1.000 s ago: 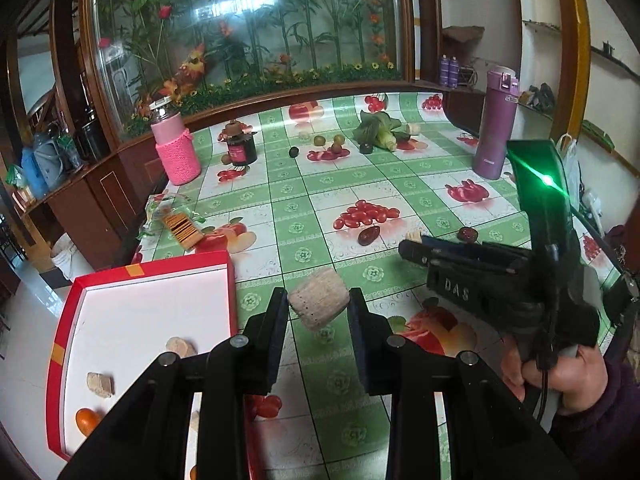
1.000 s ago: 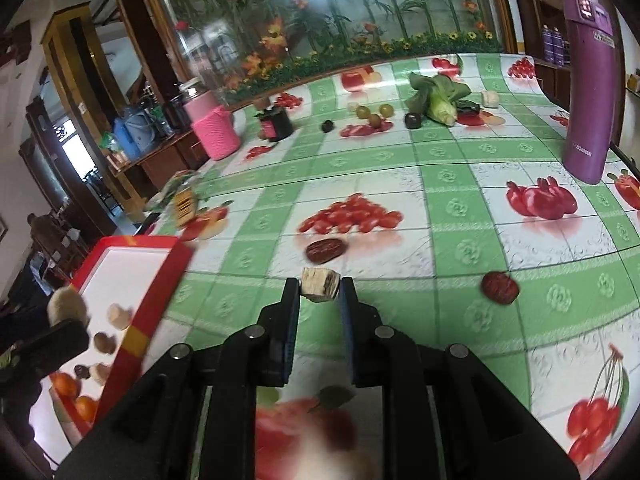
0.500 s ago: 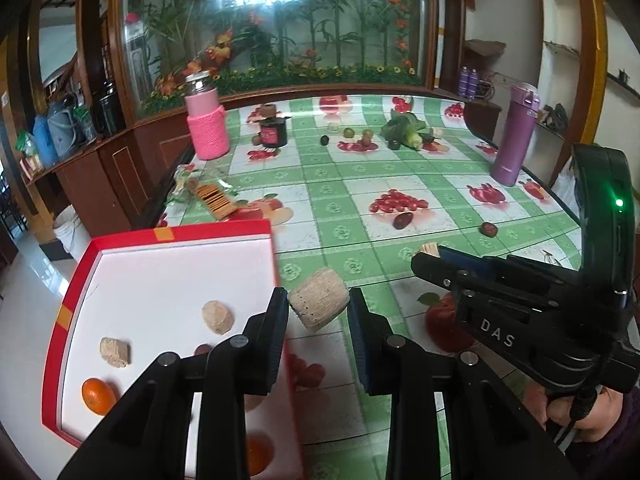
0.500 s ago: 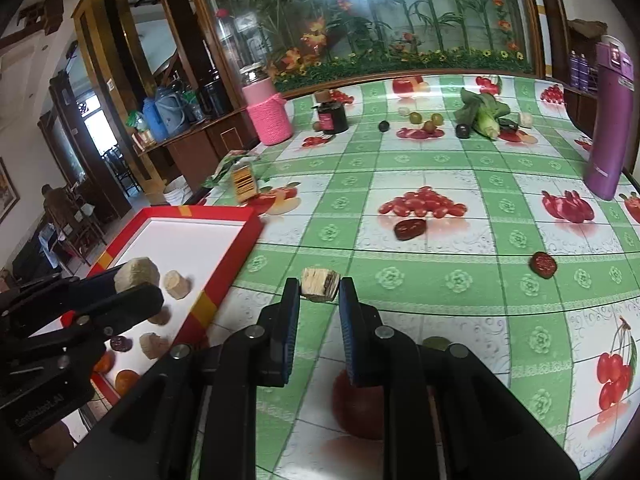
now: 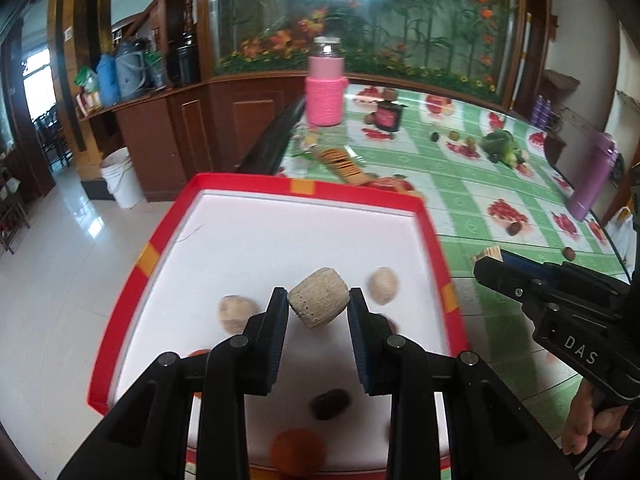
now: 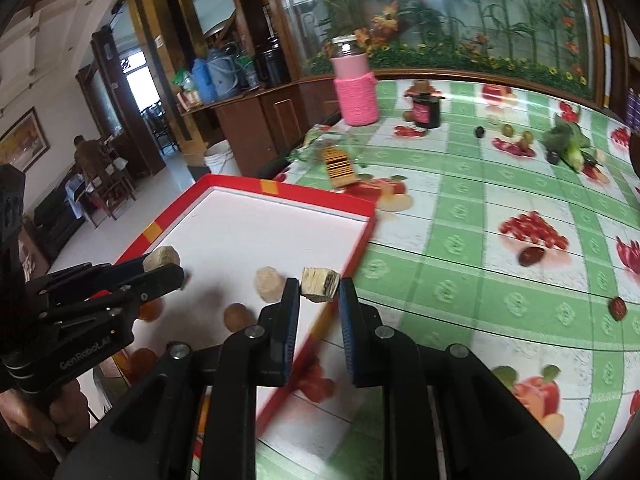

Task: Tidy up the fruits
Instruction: 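Open the right tool to drop its cube while the left tool releases its cube, then move both open tools back toward the remaining dates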

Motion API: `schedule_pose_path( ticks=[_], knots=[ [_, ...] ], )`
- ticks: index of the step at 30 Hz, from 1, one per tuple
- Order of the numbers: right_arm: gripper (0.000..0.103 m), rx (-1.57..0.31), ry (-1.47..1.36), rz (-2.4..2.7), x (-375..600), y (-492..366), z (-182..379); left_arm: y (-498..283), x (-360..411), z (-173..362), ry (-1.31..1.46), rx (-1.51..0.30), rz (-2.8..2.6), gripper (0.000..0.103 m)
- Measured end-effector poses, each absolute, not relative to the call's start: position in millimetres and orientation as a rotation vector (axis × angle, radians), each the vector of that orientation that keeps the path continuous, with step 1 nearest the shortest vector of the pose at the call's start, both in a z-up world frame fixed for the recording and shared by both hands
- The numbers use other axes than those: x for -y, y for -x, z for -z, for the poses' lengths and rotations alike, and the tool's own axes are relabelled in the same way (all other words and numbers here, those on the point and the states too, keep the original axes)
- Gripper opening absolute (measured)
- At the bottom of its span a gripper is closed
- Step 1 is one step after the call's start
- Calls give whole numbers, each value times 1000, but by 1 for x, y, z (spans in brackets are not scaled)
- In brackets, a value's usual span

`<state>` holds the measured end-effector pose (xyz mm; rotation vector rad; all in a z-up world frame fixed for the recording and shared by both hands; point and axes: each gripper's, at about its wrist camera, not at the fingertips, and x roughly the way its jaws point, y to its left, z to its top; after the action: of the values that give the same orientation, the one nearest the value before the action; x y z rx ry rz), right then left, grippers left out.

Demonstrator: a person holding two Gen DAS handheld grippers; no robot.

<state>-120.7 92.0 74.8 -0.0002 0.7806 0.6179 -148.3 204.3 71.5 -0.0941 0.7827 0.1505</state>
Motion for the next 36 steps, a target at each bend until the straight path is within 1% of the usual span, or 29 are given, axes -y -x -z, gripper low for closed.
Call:
schedule_pose_path(
  ticks=[8, 23, 25, 28, 29, 36],
  knots=[
    [22, -840, 62, -653, -131, 126, -52, 148, -218, -52, 100, -834, -166, 30],
    [23, -909, 76, -636, -141, 123, -33, 145, -218, -36, 73, -886, -192, 30],
    [25, -906, 72, -637, -141, 124, -34, 145, -217, -36, 70, -891, -195, 31],
    [36, -882, 60, -644, -138, 127, -36, 148, -215, -39, 58, -882, -206, 40],
    [41, -873, 55, -641, -135, 129, -38, 149, -213, -42, 50, -874, -213, 43],
    [45, -808, -22, -635, -105, 138, -56, 157, -203, -60, 2, -810, -248, 62]
  ],
)
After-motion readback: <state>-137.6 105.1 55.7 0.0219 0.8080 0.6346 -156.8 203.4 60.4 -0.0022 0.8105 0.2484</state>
